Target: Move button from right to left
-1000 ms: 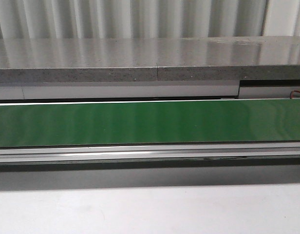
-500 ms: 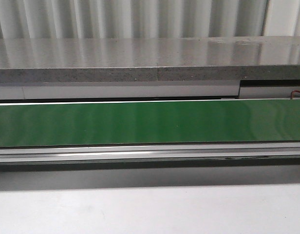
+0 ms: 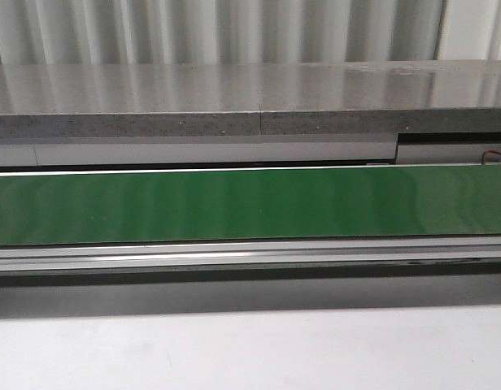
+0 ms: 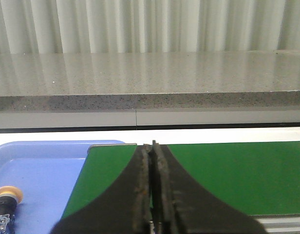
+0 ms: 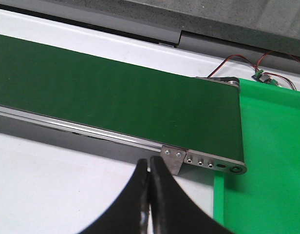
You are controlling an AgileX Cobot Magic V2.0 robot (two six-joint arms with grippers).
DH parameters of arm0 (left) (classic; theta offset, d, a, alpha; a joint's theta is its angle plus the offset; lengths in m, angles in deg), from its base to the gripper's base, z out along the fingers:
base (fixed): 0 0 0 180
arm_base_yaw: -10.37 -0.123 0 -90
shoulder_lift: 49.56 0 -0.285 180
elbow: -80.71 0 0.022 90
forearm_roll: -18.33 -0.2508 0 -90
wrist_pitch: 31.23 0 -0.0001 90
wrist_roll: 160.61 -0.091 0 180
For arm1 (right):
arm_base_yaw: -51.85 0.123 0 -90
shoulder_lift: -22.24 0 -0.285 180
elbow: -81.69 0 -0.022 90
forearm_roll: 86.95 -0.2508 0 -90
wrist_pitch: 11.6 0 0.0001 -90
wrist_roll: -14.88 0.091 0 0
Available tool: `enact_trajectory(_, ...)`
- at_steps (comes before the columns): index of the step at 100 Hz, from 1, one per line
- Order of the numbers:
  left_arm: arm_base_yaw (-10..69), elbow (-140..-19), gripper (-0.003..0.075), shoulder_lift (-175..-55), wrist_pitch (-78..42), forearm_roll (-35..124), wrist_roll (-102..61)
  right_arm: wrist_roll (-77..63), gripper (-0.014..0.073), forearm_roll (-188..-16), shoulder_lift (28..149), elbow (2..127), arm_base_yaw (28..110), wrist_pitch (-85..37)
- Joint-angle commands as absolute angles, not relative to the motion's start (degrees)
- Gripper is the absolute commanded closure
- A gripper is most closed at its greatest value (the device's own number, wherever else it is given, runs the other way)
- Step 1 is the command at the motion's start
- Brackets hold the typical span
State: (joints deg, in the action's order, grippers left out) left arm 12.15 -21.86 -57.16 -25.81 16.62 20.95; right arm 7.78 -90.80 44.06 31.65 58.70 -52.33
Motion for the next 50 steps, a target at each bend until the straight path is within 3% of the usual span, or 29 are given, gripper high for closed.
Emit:
enact_trajectory(1, 12.1, -19.6, 0.0741, -55.3, -30.8, 16.6, 21.5, 7.3, 0.0659, -90.7, 44.7, 33.2, 58.6, -48.2)
enact_trajectory(50, 12.1, -19.6, 0.0741, -55.3, -31.2, 16.6, 21.5, 7.3, 0.0659, -90.7, 44.7, 33.2, 58.6, -48.1)
